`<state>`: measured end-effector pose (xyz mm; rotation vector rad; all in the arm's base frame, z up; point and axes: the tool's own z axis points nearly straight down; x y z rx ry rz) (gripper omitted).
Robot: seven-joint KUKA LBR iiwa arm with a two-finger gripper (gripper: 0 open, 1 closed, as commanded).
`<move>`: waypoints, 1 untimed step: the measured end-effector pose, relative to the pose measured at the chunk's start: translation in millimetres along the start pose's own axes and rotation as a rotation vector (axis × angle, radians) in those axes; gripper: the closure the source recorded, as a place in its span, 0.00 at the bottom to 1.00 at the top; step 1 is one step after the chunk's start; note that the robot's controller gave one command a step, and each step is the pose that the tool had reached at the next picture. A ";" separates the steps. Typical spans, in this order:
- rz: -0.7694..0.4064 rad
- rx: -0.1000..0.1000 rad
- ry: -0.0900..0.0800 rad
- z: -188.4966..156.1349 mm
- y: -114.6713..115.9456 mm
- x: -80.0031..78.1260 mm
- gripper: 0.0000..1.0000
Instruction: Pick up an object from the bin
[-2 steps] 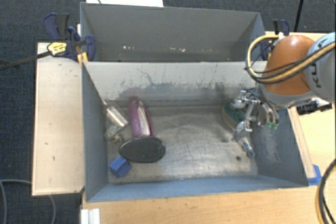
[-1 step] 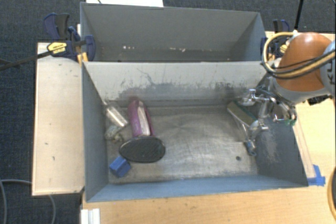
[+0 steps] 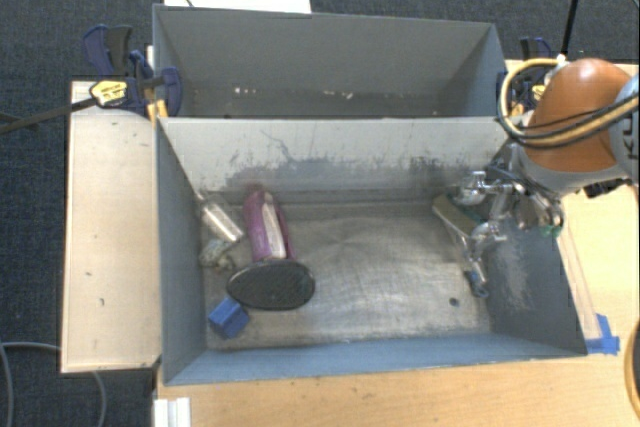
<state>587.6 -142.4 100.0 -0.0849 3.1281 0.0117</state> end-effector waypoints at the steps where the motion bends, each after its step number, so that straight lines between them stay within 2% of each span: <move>1: -0.459 0.008 0.003 -190.9 31.3 -9.3 1.00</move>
Offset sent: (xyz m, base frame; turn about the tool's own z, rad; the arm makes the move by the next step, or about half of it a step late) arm 0.0033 0.0295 0.1870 -0.4591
